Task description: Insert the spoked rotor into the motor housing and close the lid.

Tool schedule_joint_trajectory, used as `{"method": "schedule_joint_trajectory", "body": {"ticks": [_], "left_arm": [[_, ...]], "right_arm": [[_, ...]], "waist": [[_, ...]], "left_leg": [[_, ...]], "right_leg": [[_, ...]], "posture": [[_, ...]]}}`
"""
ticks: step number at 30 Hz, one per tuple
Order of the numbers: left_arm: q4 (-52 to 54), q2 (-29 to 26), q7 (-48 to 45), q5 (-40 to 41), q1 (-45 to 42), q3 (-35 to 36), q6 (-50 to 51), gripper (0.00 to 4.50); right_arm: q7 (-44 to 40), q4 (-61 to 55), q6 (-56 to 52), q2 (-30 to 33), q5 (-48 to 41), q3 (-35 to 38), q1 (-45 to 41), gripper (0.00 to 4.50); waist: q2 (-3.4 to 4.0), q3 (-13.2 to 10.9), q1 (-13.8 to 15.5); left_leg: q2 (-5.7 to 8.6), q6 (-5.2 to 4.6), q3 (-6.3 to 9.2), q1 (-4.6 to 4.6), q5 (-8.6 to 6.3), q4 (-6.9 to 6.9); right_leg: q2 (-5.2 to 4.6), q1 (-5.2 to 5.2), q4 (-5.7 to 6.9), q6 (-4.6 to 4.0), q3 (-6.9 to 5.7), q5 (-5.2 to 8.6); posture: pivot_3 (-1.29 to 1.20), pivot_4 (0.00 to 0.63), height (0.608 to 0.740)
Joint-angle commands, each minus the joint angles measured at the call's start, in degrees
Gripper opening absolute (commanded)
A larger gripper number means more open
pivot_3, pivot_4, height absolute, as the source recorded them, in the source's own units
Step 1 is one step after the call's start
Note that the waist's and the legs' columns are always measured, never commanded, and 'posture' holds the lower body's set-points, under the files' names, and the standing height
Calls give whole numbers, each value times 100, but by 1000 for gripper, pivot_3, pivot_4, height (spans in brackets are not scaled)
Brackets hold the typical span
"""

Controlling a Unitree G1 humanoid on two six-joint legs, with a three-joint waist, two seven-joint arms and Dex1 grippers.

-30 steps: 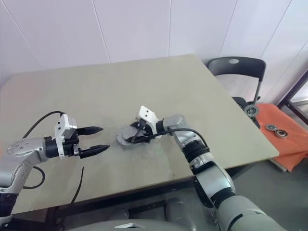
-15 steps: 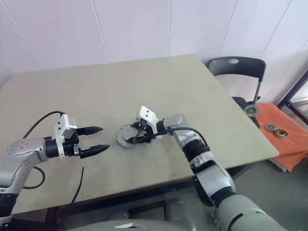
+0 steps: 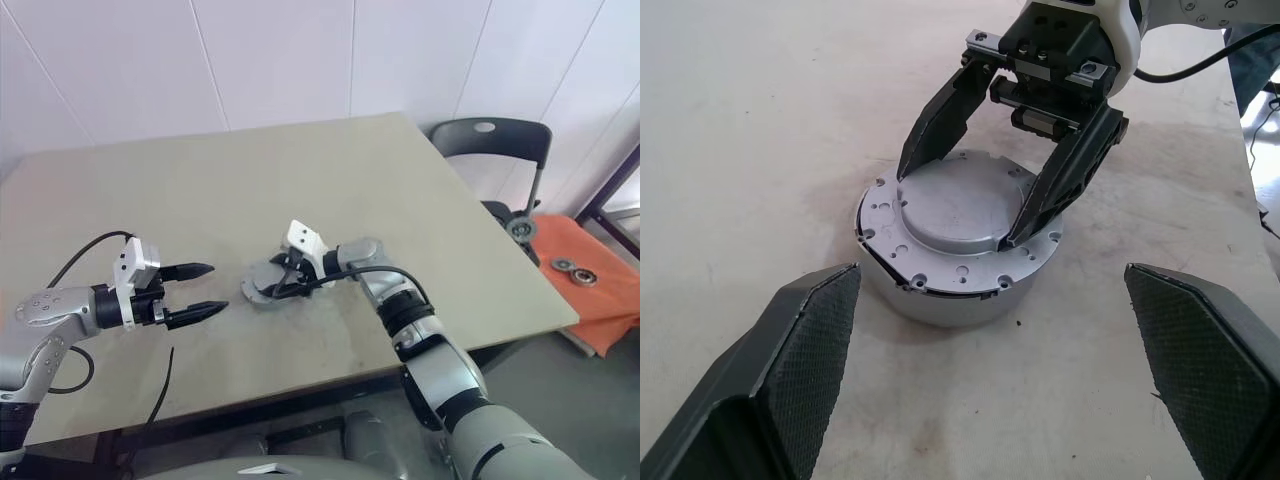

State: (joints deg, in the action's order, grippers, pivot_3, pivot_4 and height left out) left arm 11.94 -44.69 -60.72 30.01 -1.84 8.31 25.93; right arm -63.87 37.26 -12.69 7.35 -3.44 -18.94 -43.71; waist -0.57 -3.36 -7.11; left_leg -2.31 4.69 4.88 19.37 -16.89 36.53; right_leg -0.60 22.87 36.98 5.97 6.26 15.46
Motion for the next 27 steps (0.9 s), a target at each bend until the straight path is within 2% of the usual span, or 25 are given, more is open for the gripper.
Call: {"method": "schedule_joint_trajectory", "body": {"ticks": [1, 17, 27], "left_arm": [[135, -7, 31, 56, -30, 98, -24, 4500], [160, -1, 48, 61, -24, 99, -23, 4500], [198, 18, 85, 87, 0, 91, -14, 4500]], "right_arm": [[193, -91, 48, -74, 77, 20, -49, 3218], [196, -267, 238, -89, 308, -170, 82, 3218], [409, 175, 568, -217, 560, -334, 97, 3218]], "waist": [[0, 0, -3], [0, 0, -18], [-2, 2, -29]], "left_leg": [[0, 0, 0, 0, 0, 0], [-1, 0, 0, -2, 0, -5], [-1, 0, 0, -5, 0, -5]], "right_leg": [[0, 0, 0, 1, 0, 0], [1, 3, 2, 1, 0, -1], [1, 1, 2, 0, 0, 0]], "posture": [[0, 0, 740], [0, 0, 740], [0, 0, 740]]}}
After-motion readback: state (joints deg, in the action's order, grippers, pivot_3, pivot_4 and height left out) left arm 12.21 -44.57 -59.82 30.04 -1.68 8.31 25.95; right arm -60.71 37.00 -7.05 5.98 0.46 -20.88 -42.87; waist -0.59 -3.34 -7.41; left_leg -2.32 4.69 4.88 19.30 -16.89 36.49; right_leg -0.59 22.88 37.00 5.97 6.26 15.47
